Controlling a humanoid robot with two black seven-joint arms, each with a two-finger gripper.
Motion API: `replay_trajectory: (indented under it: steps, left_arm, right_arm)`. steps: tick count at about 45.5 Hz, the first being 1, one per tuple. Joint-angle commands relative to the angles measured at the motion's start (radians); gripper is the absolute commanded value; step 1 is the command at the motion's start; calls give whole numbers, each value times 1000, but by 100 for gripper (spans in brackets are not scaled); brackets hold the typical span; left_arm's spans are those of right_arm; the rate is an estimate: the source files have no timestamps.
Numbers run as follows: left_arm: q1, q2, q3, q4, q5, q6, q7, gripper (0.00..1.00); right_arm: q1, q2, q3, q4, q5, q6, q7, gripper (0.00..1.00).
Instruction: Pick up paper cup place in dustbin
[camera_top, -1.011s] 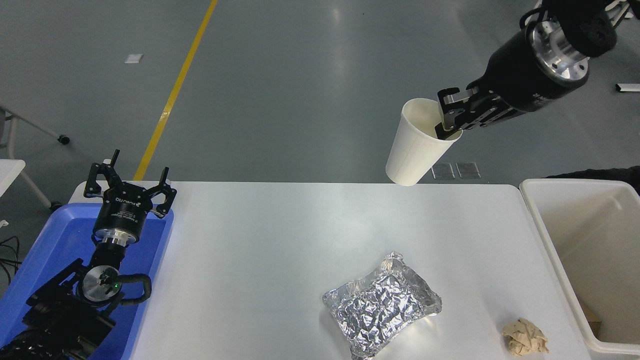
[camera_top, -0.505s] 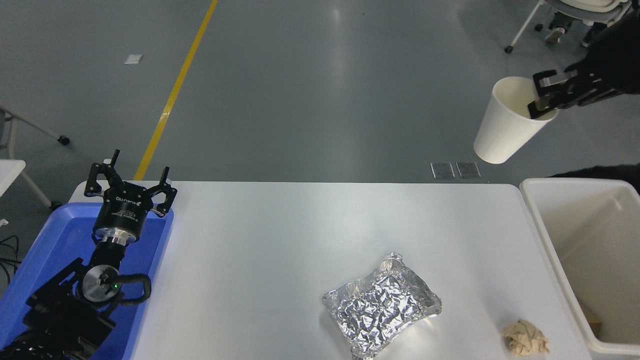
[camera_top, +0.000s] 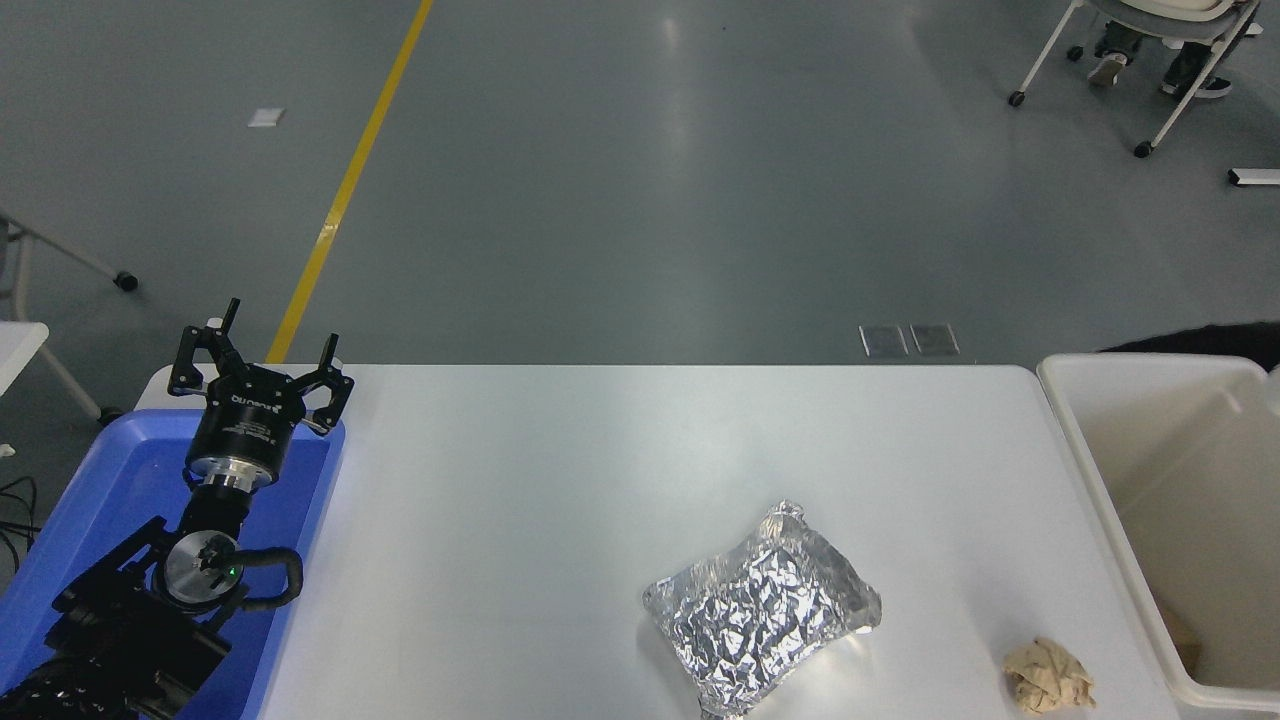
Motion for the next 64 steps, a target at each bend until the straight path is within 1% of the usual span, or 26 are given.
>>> replay_trajectory:
  steps: [1,5,8,14,19,28,41,42,43,44,45,46,50,55,57,60,64]
  left_arm:
    - [-1,0,0,0,0,0,0,100]
    - [-1,0,0,0,0,0,0,100]
    - [-1,0,0,0,0,0,0,100]
    - [-1,0,0,0,0,0,0,100]
    - [-1,0,0,0,0,0,0,100]
    - [-1,0,0,0,0,0,0,100]
    - [-1,0,0,0,0,0,0,100]
    - [-1,0,0,0,0,0,0,100]
    - [-1,0,2,-2,0,0,0,100]
    - [-3,0,2,-2,0,0,0,100]
    - [-3,0,2,-2,0,0,0,100]
    - [-3,0,2,0,0,0,0,100]
    - [-3,0,2,-2,0,0,0,100]
    - [-3,0,3,-2,0,0,2,100]
    - [-3,0,3,0,0,0,2,100]
    - [-5,0,5,-2,0,-1,2,100]
    - [-5,0,5,-2,0,-5,2,100]
  right_arm:
    - [-595,194,373,-340,164,-244,2,0]
    - [-744,299,545,-475,167,-261,2,0]
    - [-830,357,650,-544,167,-268,1,0]
    - [-907,449,762,-578,169,-293,-5,0]
    - [-947,481,791,-581,169,-340,-7,0]
    - [-982,529,811,-614,170,-362,-4,0]
    - [-985,529,817,-618,170,-364,1,0]
    - [-985,526,817,-615,170,-356,2,26]
    - [-985,524,817,-615,170,-356,2,81]
    - [-985,523,816,-612,170,-353,2,100]
    - [-985,521,817,-614,170,-354,2,96]
    - [-985,521,816,-614,170,-354,2,100]
    - [-973,512,814,-607,170,-348,2,100]
    - [-956,471,800,-566,158,-338,4,100]
    - [-921,442,782,-537,150,-328,4,100]
    - [-840,370,719,-450,140,-308,4,100]
    - [-670,279,542,-315,121,-273,2,100]
